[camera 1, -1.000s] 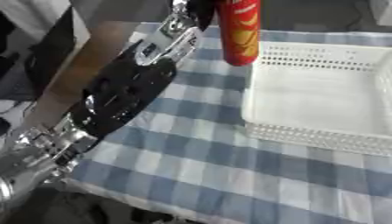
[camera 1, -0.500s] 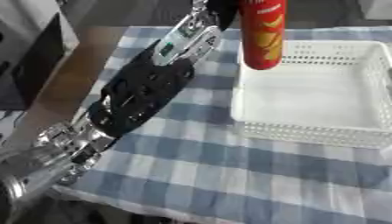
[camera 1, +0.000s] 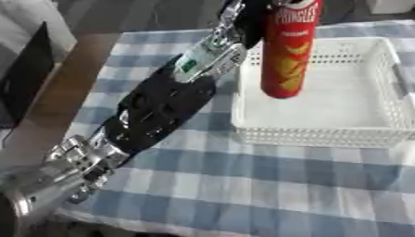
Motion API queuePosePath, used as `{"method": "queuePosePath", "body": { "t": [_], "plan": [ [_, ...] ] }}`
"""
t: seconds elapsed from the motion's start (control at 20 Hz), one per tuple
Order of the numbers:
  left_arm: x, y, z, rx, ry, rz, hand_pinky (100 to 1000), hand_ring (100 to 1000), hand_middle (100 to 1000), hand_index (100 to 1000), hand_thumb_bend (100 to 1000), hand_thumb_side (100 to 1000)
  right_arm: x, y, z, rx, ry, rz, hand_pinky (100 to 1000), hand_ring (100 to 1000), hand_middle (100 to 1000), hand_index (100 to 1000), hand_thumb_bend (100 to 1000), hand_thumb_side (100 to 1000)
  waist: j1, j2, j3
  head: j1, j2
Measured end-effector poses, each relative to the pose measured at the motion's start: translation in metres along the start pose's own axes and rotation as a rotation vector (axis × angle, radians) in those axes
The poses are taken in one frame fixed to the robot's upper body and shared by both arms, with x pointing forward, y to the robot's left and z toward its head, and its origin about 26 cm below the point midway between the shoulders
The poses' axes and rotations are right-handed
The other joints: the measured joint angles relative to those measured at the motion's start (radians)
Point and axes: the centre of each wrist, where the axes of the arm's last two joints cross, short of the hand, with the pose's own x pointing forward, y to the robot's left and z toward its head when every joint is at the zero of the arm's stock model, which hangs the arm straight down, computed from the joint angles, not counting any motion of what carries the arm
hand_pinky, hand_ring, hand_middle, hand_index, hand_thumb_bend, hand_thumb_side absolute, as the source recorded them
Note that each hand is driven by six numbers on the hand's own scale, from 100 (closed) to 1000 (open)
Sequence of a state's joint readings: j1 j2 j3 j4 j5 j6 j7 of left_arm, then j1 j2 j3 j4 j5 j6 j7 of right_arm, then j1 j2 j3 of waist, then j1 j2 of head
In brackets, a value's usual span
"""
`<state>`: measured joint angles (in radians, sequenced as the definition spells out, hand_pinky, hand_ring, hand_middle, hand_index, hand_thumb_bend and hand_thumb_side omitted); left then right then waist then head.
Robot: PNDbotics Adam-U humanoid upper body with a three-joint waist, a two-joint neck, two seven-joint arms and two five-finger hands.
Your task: Pick up objects on the table and place them in the box.
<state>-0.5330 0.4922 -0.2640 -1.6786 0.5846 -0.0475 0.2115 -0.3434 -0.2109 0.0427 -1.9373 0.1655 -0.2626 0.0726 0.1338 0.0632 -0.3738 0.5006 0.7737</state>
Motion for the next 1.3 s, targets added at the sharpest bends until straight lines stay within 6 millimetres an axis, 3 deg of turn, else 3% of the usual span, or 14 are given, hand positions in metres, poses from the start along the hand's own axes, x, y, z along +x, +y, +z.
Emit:
{"method": "queuePosePath", "body": {
  "t": [0.05, 0.1, 0.15, 0.2, 0.25, 0.3, 0.35, 0.4, 0.45, 0.5, 0.55, 0.85, 1.0, 1.3],
  "plan": [
    [-0.003, 0.000, 0.001, -0.033, 0.007, -0.031, 108, 293, 407, 506, 941, 437, 0.000, 0.000, 0.000, 0.000, 0.000, 0.000, 799, 876, 901, 1000, 100, 1000, 0.000, 0.001, 0.000, 0.000, 0.000],
    [-0.006, 0.000, 0.002, -0.066, 0.014, -0.067, 229, 374, 477, 585, 909, 525, 0.000, 0.000, 0.000, 0.001, 0.000, 0.000, 799, 876, 900, 1000, 100, 1000, 0.000, 0.003, 0.000, 0.000, 0.000],
    [-0.009, 0.001, 0.003, -0.101, 0.019, -0.107, 289, 413, 509, 621, 893, 572, 0.000, 0.000, 0.000, 0.001, -0.001, 0.000, 799, 876, 900, 1000, 100, 1000, 0.000, 0.005, 0.000, 0.000, 0.000],
    [-0.011, 0.002, 0.003, -0.135, 0.024, -0.152, 450, 514, 606, 698, 857, 698, 0.000, 0.000, 0.000, 0.001, -0.002, 0.000, 798, 876, 892, 1000, 100, 1000, 0.000, 0.006, 0.000, 0.000, 0.000],
    [-0.013, 0.003, 0.003, -0.166, 0.027, -0.198, 450, 514, 606, 698, 857, 698, 0.000, 0.000, -0.001, 0.002, -0.003, 0.000, 798, 876, 892, 1000, 100, 1000, -0.001, 0.006, 0.000, 0.000, 0.000],
    [-0.015, 0.004, 0.003, -0.193, 0.029, -0.243, 619, 654, 726, 785, 870, 772, 0.000, 0.000, -0.001, 0.002, -0.003, 0.000, 798, 876, 886, 1000, 100, 1000, -0.001, 0.006, 0.000, 0.000, 0.000],
    [-0.016, 0.005, 0.003, -0.215, 0.028, -0.282, 636, 672, 739, 795, 876, 776, 0.000, 0.000, -0.001, 0.003, -0.004, 0.000, 798, 876, 885, 1000, 100, 1000, -0.001, 0.007, 0.000, 0.000, 0.000],
    [-0.017, 0.005, 0.003, -0.235, 0.028, -0.317, 796, 816, 856, 903, 899, 816, 0.000, 0.000, -0.001, 0.003, -0.005, 0.000, 799, 877, 884, 1000, 100, 1000, -0.002, 0.007, 0.000, 0.000, 0.000],
    [-0.017, 0.006, 0.004, -0.251, 0.026, -0.346, 839, 855, 896, 943, 900, 827, 0.000, 0.000, -0.001, 0.003, -0.005, 0.000, 800, 877, 883, 1000, 100, 1000, -0.002, 0.008, 0.000, 0.000, 0.000],
    [-0.018, 0.006, 0.004, -0.265, 0.024, -0.369, 924, 950, 997, 1000, 891, 848, 0.000, 0.000, -0.001, 0.004, -0.006, 0.000, 800, 877, 882, 1000, 100, 1000, -0.002, 0.009, 0.000, 0.000, 0.000],
    [-0.018, 0.007, 0.004, -0.276, 0.022, -0.387, 984, 1000, 1000, 1000, 879, 863, 0.000, 0.000, -0.001, 0.005, -0.006, 0.000, 800, 878, 881, 1000, 100, 1000, -0.002, 0.009, 0.000, 0.000, 0.000],
    [-0.018, 0.011, 0.005, -0.272, 0.002, -0.433, 1000, 1000, 1000, 1000, 838, 908, 0.000, 0.000, -0.001, 0.007, -0.004, 0.001, 801, 879, 877, 1000, 100, 1000, -0.002, 0.011, 0.000, -0.017, 0.000],
    [-0.017, 0.015, 0.007, -0.230, -0.017, -0.426, 898, 912, 1000, 1000, 820, 885, 0.000, 0.000, -0.001, 0.007, -0.004, 0.002, 801, 879, 876, 1000, 100, 1000, -0.002, 0.012, 0.002, -0.026, 0.000],
    [-0.002, 0.021, 0.016, -0.011, -0.163, -0.346, 824, 853, 934, 973, 803, 859, 0.000, 0.000, -0.001, 0.008, -0.004, 0.003, 801, 879, 876, 1000, 100, 1000, -0.008, 0.021, 0.027, -0.053, -0.007]
  ]
}}
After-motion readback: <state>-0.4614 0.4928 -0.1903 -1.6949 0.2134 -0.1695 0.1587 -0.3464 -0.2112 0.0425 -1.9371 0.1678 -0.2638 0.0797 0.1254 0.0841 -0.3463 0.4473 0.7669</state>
